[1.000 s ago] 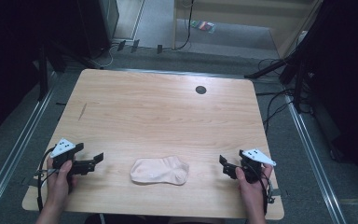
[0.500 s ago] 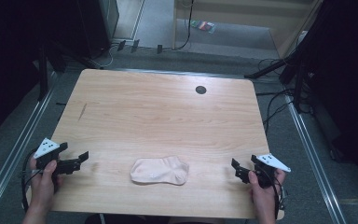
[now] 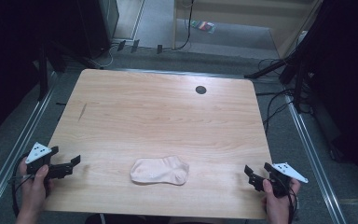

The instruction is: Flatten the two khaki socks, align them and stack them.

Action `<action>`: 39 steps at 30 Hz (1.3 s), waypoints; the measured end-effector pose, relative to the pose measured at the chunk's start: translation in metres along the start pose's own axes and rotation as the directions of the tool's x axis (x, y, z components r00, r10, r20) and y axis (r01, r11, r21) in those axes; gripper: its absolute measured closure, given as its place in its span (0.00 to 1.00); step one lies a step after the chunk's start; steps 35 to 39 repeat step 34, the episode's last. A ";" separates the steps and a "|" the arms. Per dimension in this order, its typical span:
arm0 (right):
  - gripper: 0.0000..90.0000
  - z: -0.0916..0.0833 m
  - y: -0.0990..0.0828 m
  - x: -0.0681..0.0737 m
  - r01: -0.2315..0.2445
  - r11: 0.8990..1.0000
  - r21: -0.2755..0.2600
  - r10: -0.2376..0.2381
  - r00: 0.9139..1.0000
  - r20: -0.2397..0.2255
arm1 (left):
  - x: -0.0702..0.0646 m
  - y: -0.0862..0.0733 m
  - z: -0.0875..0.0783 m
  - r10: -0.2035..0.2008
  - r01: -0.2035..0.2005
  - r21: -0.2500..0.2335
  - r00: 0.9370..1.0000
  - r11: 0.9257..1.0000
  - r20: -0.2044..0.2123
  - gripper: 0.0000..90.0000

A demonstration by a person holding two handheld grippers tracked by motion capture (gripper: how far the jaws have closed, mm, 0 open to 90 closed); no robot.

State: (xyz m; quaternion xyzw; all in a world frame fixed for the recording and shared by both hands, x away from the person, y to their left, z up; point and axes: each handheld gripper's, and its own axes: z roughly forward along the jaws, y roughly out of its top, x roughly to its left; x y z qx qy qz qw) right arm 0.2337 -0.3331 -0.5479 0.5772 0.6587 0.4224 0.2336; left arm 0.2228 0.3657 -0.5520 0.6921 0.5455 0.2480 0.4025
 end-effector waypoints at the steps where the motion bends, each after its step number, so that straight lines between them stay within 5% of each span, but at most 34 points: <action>1: 0.15 -0.002 -0.001 -0.002 -0.003 1.000 0.000 0.003 1.000 0.003 | 0.001 -0.002 -0.003 -0.003 0.003 -0.009 1.000 1.000 -0.005 0.04; 8: 0.15 -0.012 -0.006 -0.009 -0.016 1.000 -0.001 0.016 1.000 0.010 | 0.003 -0.004 -0.006 -0.022 0.022 -0.022 1.000 1.000 -0.001 0.04; 39: 0.15 -0.008 -0.004 -0.013 -0.050 0.998 0.027 0.050 0.999 0.006 | 0.004 -0.001 0.000 -0.037 0.036 0.015 0.999 0.999 0.029 0.04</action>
